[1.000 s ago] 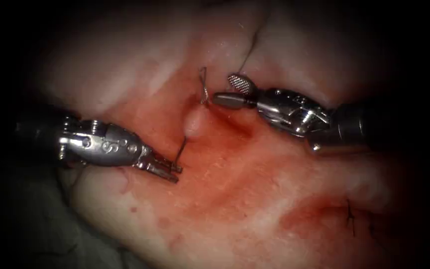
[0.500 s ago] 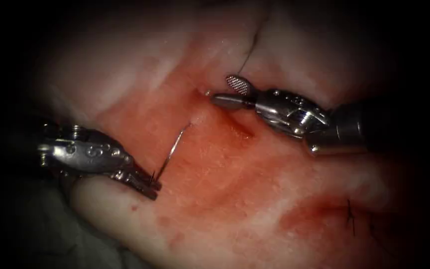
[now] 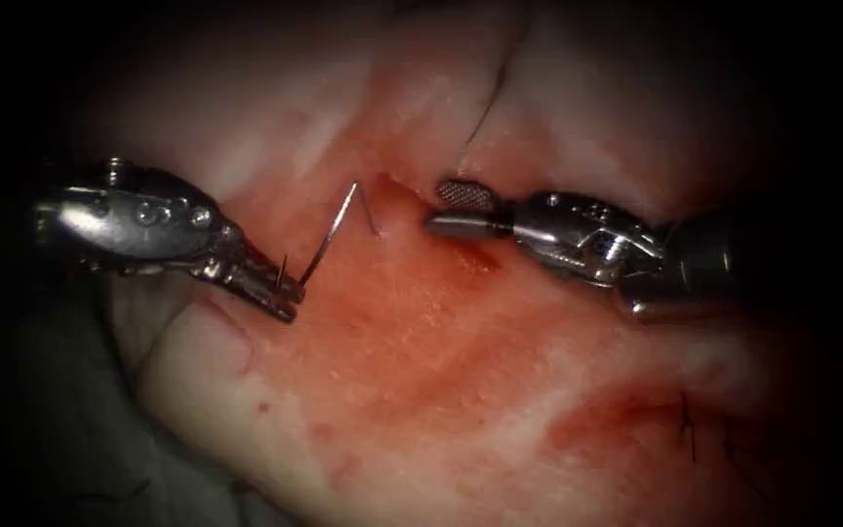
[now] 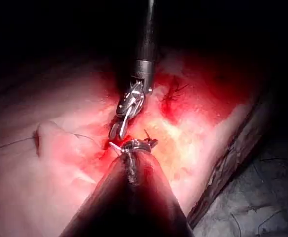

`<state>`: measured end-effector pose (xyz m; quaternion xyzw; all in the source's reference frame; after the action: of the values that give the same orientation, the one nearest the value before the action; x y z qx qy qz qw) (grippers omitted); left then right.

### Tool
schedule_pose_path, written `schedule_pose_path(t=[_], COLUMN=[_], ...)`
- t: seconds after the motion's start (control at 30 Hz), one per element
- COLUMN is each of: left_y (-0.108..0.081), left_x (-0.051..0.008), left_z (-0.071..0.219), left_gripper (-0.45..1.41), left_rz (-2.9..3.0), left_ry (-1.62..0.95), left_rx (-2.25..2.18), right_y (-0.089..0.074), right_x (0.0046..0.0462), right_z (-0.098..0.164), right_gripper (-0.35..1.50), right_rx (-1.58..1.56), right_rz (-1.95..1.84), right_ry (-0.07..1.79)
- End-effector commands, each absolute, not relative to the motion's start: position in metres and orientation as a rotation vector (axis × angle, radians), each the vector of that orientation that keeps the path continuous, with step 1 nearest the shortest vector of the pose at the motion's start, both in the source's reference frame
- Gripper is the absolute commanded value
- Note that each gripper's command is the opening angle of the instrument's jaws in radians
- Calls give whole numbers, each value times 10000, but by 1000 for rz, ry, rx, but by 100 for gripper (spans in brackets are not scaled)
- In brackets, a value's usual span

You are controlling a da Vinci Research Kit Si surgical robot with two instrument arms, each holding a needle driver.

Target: Wound Closure

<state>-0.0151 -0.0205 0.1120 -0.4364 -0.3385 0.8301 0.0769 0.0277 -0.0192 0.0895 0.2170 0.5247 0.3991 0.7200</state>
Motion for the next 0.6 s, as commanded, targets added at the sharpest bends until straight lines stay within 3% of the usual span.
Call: schedule_pose_path(t=[0.03, 0.07, 0.6], left_y=[-209, -209, -191], left_x=[-157, -157, -163], left_z=[1124, 1123, 1083], left_gripper=[-45, -45, -45], left_rz=[2488, 2491, 2492], left_ry=[-1009, -1007, -865], left_rx=[-1312, -1316, -1407], right_y=[-200, -201, -241], right_x=[288, 289, 319], right_z=[900, 902, 960], right_gripper=[-21, -35, -35], right_rx=[478, 469, 418], right_rz=[865, 845, 772], right_ry=[1161, 1158, 1104])
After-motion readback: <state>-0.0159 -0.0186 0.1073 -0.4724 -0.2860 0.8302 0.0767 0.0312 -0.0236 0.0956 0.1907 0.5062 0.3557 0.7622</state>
